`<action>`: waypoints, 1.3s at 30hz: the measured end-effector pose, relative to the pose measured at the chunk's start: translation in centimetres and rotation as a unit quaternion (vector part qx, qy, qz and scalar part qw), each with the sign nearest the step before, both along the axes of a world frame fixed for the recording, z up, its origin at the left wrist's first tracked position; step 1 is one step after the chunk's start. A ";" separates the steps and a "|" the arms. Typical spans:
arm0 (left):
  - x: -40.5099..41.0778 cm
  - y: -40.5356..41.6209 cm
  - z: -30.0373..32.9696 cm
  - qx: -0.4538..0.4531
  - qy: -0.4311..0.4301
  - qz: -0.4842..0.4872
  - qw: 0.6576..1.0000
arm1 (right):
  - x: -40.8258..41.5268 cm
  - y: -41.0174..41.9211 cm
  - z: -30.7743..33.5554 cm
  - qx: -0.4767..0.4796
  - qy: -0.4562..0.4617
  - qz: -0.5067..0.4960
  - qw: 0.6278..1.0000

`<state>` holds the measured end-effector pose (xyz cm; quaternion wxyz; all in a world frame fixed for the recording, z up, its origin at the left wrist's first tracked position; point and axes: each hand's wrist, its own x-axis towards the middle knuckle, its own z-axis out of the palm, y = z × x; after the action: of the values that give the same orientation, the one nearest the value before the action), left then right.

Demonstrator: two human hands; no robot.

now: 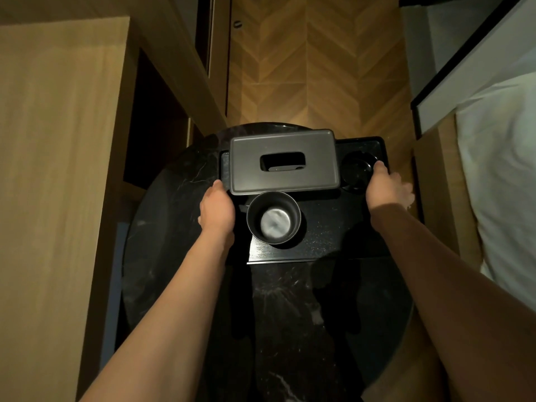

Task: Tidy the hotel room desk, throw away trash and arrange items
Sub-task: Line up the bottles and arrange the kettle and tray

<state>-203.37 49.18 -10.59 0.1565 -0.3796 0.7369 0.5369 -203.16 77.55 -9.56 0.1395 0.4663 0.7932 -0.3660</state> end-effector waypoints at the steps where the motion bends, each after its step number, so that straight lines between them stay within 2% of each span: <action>1: -0.2 -1.1 -1.9 0.026 -0.012 0.027 0.999 | -0.1 0.1 -0.1 -0.001 -0.002 -0.001 1.000; 3: -0.3 -4.0 -7.7 0.064 -0.040 0.071 0.995 | 0.0 0.0 0.0 -0.010 -0.001 -0.019 1.000; 5: 0.2 -5.3 -10.0 0.086 -0.052 0.072 0.992 | 0.1 -0.4 0.2 -0.022 0.011 -0.042 0.999; 8: 1.6 -3.7 -3.0 0.086 -0.027 0.042 0.995 | 0.6 -1.4 0.9 -0.042 0.037 -0.058 0.997; 11: 3.1 -2.6 2.8 0.118 0.042 0.033 0.992 | 1.3 -2.4 2.1 -0.046 0.045 -0.034 0.997; 16: 6.4 -4.5 6.7 0.126 0.058 0.057 0.989 | 2.5 -4.8 4.5 -0.039 0.037 -0.004 0.999; 21: 11.7 -7.2 9.2 0.112 0.063 0.134 0.983 | 3.6 -8.7 7.3 -0.018 0.046 0.045 0.998; 30: 24.9 -12.3 13.2 0.078 0.075 0.325 0.939 | 7.9 -19.3 10.8 -0.013 0.076 0.236 0.969; 37: 37.9 -16.0 13.3 0.066 0.093 0.462 0.880 | 14.4 -28.6 12.2 -0.028 0.092 0.393 0.914; 39: 42.9 -16.8 13.1 0.071 0.102 0.506 0.854 | 17.8 -31.7 12.4 -0.031 0.096 0.449 0.888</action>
<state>-160.44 32.36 2.47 -0.1859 -0.6311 0.4151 0.6284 -185.39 45.83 2.80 0.2264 0.0187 0.9156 -0.3317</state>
